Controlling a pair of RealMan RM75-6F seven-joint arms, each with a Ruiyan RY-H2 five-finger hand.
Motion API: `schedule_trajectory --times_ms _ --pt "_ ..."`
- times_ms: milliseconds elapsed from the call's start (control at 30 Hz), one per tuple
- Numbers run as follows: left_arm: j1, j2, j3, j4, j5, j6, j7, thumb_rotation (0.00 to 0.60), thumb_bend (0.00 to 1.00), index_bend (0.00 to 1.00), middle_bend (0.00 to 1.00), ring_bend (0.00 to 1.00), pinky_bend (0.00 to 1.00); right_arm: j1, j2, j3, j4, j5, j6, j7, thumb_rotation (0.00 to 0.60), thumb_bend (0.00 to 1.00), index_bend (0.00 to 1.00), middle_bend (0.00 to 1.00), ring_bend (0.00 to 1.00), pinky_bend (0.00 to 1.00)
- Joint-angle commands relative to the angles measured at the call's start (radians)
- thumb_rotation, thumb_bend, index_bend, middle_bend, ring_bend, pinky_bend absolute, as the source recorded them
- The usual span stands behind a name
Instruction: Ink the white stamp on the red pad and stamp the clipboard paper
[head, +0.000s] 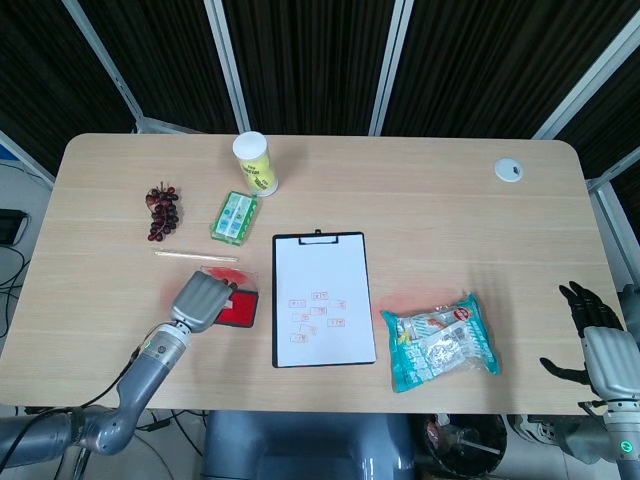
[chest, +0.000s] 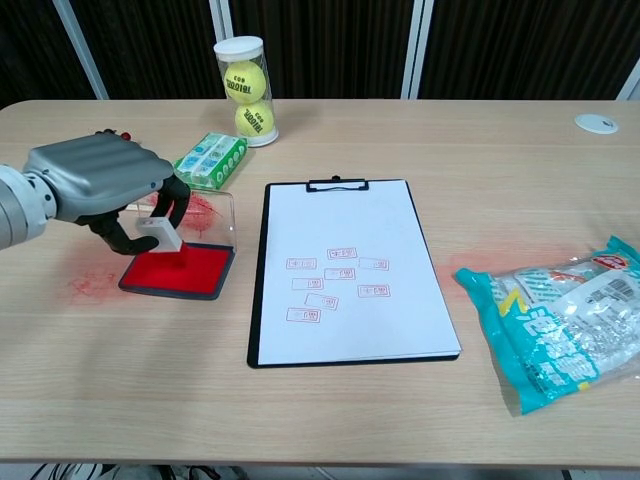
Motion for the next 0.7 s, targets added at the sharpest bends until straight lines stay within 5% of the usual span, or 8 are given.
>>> schedule_trajectory --times_ms 33,700 --pt "-0.021 -0.015 -0.002 -0.001 -0.050 -0.018 0.050 0.600 0.49 0.74 0.81 0.97 1.00 0.000 0.000 0.001 -0.001 0.002 -0.002 0.002 0.600 0.20 0.06 0.00 0.00 0.14" --pt "-0.073 -0.060 0.025 0.029 -0.189 -0.021 0.145 0.600 0.49 0.74 0.82 0.97 1.00 0.002 0.003 0.002 -0.004 0.011 -0.010 0.006 0.600 0.20 0.06 0.00 0.00 0.14"
